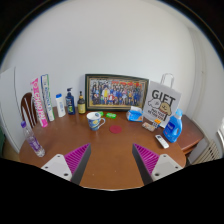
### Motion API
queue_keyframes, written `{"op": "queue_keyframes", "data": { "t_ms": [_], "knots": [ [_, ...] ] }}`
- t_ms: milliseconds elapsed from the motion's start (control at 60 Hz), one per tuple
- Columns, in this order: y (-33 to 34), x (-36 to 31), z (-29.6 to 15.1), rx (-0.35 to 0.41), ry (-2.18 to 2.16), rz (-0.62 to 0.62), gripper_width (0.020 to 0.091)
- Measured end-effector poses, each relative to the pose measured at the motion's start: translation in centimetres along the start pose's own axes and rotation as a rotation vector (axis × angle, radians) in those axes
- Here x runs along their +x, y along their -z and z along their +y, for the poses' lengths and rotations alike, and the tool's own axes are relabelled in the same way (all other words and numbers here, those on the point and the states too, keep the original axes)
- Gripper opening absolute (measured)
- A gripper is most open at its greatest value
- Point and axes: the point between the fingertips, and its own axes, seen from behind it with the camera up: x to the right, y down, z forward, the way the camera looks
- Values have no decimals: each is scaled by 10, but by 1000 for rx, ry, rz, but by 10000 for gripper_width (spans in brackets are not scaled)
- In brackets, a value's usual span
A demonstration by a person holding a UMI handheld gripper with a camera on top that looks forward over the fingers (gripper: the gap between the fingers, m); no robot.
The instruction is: Pour water
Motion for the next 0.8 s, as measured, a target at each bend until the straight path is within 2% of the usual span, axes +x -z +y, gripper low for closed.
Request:
{"op": "queue_keyframes", "data": {
  "t_ms": [267, 550, 800],
  "knots": [
    [12, -71, 36, -27, 46, -56, 855],
    [23, -234, 81, -37, 39, -178, 855],
    [-12, -371, 71, 58, 25, -253, 860]
  ]
}}
